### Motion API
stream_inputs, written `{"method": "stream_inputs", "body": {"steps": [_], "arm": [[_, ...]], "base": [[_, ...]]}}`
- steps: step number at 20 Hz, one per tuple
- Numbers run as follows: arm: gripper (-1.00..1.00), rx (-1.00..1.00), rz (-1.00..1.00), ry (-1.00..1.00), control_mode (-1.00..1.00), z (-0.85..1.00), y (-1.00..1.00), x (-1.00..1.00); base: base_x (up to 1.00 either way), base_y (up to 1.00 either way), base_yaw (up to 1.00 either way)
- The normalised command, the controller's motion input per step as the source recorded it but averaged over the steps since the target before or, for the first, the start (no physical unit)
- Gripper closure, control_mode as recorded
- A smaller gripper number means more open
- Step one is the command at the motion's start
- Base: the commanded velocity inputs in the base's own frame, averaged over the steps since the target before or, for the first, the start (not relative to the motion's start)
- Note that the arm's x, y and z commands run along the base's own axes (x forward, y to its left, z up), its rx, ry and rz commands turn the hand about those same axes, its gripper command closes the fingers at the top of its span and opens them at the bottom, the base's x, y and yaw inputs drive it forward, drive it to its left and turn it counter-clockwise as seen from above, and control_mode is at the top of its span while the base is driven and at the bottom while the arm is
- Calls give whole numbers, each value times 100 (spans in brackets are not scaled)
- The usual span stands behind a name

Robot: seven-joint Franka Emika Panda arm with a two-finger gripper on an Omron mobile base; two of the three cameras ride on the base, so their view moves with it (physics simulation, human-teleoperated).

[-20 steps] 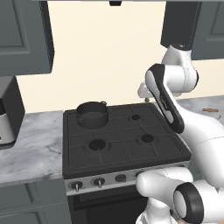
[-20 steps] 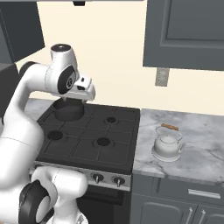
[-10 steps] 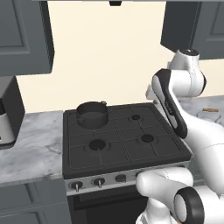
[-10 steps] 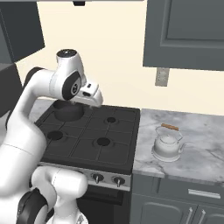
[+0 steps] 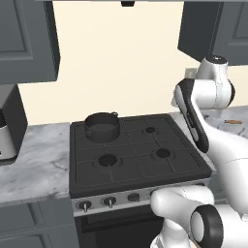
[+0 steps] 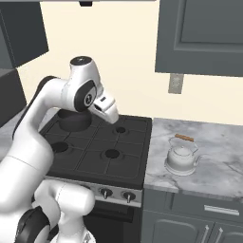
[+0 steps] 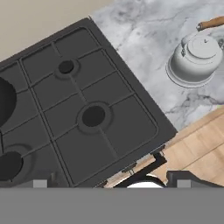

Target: Pick the kettle from the counter and place it on a stove burner. Then turn the burner on.

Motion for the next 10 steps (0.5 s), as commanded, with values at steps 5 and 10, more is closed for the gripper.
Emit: {"method": "stream_inputs", "body": {"steps": [5,10], "arm": [[-100,18,-44,0,-100,0,-42,0],[-100,18,-43,0,-100,0,-39,0]], "base": [[0,0,0],[0,0,0]]}}
